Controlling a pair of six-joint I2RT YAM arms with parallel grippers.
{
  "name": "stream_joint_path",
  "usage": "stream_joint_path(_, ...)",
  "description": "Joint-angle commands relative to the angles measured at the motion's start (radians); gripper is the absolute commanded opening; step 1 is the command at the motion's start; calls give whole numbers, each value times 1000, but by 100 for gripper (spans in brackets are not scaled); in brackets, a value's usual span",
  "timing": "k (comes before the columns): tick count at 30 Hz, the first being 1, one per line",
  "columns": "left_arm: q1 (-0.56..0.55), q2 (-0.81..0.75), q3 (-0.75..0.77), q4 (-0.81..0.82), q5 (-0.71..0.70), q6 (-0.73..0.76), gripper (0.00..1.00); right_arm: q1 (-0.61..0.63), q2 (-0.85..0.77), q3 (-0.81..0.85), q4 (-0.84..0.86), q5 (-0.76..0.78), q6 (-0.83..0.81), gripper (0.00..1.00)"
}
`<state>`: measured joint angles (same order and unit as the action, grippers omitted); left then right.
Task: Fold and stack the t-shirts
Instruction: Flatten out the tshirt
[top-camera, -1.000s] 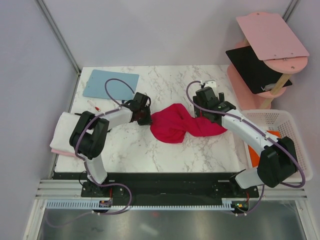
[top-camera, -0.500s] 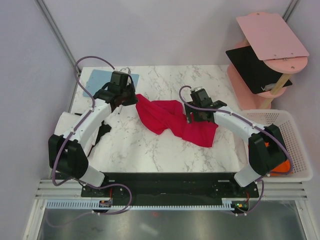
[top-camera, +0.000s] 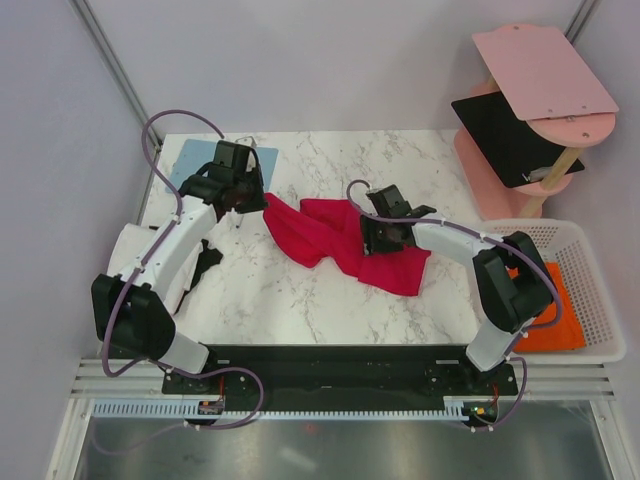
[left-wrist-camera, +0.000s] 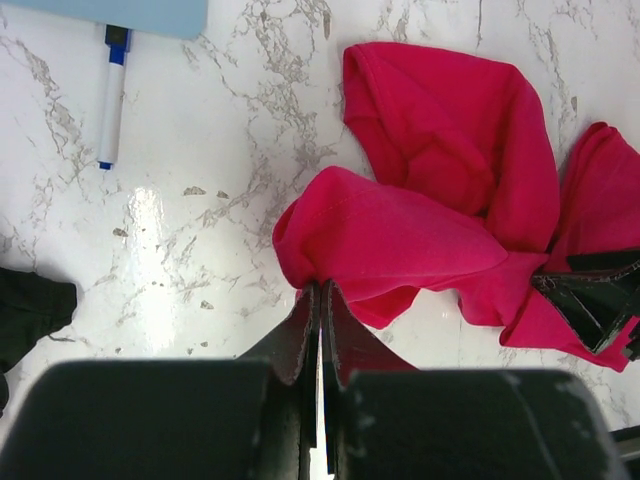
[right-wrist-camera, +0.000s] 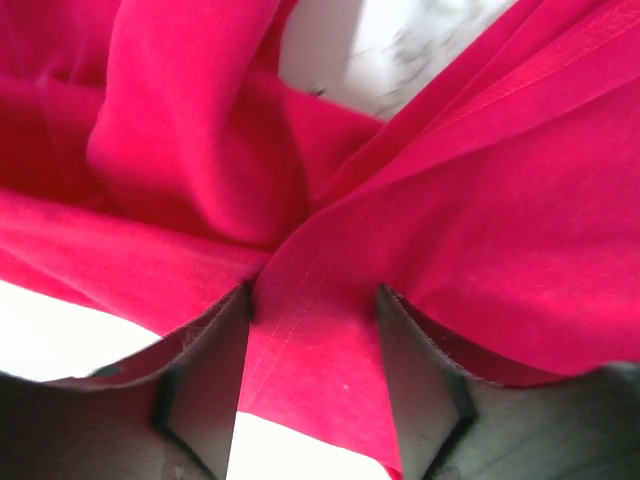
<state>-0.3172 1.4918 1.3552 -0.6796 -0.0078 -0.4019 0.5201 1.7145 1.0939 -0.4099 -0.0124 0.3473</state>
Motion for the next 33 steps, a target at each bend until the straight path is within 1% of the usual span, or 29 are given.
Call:
stream_joint_path(1, 10, -41, 32, -12, -14, 43, 2, 38, -24, -12, 14, -20, 48, 56)
stream_joint_path(2, 10, -42, 30, -11, -17, 43, 2, 53, -13, -15, 13, -11, 55, 55)
stream_joint_path(3, 10, -35, 27, -12, -15, 44, 2, 61, -3, -14, 14, -3, 56, 49)
stream_joint_path(4, 10, -36, 27, -14, -15, 44, 2, 67, 6, -12, 11, 6, 58, 40)
stream_joint_path(5, 12, -33, 25, -12, -17, 46, 2, 76, 22, -2, -1, 37, 70, 29)
stream_joint_path(6, 15, -34, 22, -14, -17, 48, 2, 81, 23, 3, -6, 51, 71, 7)
stream_joint_path(7, 18, -34, 22, -17, -21, 51, 2, 84, 19, 6, -9, 61, 73, 1)
stream_joint_path(8, 32, -38, 22, -20, -26, 52, 2, 93, -4, 15, -16, 87, 74, 0)
stream_joint_path(10, 58, -38, 31, -40, -32, 60, 2, 93, -35, 32, -30, 112, 61, 0)
stream_joint_path(13, 142, -33, 68, -92, -32, 80, 2, 92, -119, 89, -73, 216, 36, 0)
stream_joint_path(14, 188, -34, 87, -101, -34, 86, 2, 90, -163, 99, -110, 285, 29, 0)
stream_joint_path(16, 230, -45, 102, -132, -55, 104, 2, 81, -206, 113, -139, 363, 9, 0)
stream_joint_path(17, 269, -54, 113, -138, -61, 110, 2, 63, -252, 115, -165, 396, 10, 0)
stream_joint_path(18, 289, -62, 116, -147, -64, 120, 2, 48, -275, 112, -176, 460, 9, 0)
stream_joint_path(19, 306, -68, 119, -156, -72, 124, 2, 32, -297, 104, -185, 483, 18, 0)
stream_joint_path(20, 347, -82, 120, -159, -73, 127, 2, -4, -328, 84, -202, 506, 24, 0)
stream_joint_path(22, 366, -91, 119, -163, -80, 140, 2, -40, -342, 60, -233, 571, 57, 0)
stream_joint_path(24, 385, -102, 113, -169, -83, 143, 2, -78, -331, 46, -283, 595, 81, 0)
stream_joint_path(27, 394, -120, 99, -173, -96, 141, 2, -98, -302, 20, -345, 620, 124, 0)
stream_joint_path(28, 395, -126, 98, -175, -103, 141, 2, -100, -296, 12, -357, 620, 133, 2)
stream_joint_path(29, 395, -131, 94, -179, -104, 141, 2, -100, -280, 9, -378, 615, 139, 6)
stream_joint_path(31, 398, -142, 91, -184, -110, 144, 2, -100, -256, 14, -409, 617, 140, 8)
stream_joint_path(32, 397, -145, 91, -189, -110, 147, 2, -100, -254, 14, -414, 614, 133, 12)
stream_joint_path(33, 398, -149, 90, -189, -110, 147, 2, -100, -257, 12, -412, 611, 125, 22)
